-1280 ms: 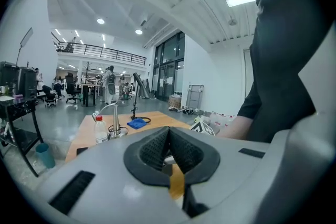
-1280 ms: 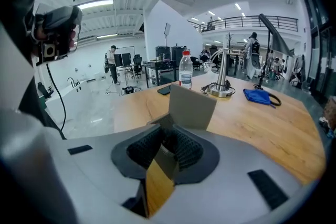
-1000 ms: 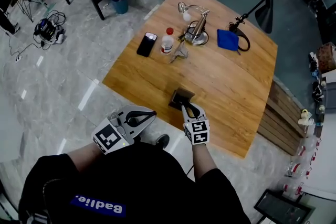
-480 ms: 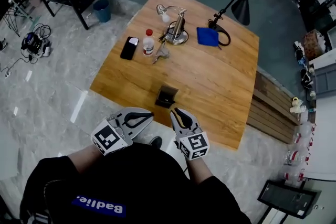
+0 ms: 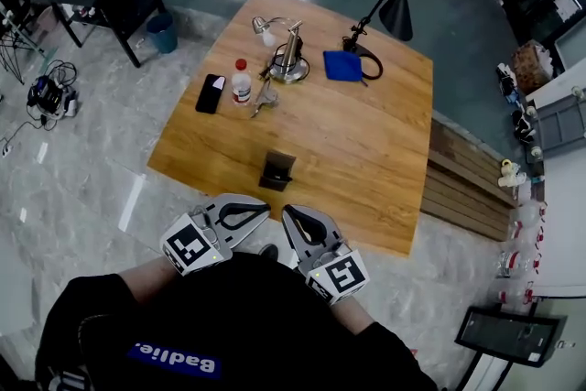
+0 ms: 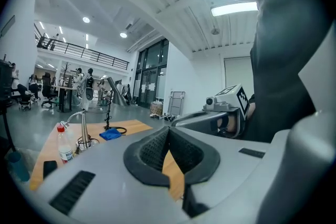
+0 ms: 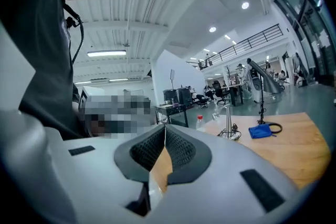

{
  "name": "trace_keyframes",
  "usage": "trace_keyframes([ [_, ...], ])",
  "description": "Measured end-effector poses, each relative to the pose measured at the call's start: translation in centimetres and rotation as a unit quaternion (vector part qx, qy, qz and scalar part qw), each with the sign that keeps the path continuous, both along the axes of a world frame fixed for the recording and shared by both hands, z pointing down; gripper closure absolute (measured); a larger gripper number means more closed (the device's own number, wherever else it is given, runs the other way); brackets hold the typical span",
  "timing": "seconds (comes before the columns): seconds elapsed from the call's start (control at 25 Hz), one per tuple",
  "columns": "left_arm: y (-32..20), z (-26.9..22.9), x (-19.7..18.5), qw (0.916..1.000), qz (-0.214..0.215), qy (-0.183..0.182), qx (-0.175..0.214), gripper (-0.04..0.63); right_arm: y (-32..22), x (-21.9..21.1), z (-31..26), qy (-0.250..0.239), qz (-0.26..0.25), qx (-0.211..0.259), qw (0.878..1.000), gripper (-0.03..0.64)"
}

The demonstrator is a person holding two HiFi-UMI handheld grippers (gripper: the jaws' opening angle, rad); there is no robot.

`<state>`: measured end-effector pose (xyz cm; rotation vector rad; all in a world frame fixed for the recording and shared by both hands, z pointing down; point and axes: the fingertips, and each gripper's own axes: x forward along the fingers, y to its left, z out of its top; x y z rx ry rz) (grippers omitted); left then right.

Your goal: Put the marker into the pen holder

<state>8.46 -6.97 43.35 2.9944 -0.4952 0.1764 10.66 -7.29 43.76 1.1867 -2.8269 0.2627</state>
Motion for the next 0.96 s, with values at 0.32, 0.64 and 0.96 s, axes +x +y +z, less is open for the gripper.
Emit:
trace_keyframes([
  [0.32, 0.07, 0.06, 0.05, 1.0000, 0.007, -0.004, 0.003, 0.586, 0.50, -0.44, 0.22, 0.011, 0.002, 0.007, 1.000, 0.611],
  [0.64, 0.04, 0.07, -0.43, 1.0000, 0.002, -0.004, 0.004, 0.586, 0.50, -1.01, 0.14, 0.016, -0.004, 0.010, 1.000, 0.610],
  [0.96, -0.14, 0.28, -0.63, 1.0000, 0.000, -0.005, 0.003, 0.586, 0.34, -1.07, 0.33, 0.016, -0.002, 0.010, 1.000, 0.611],
])
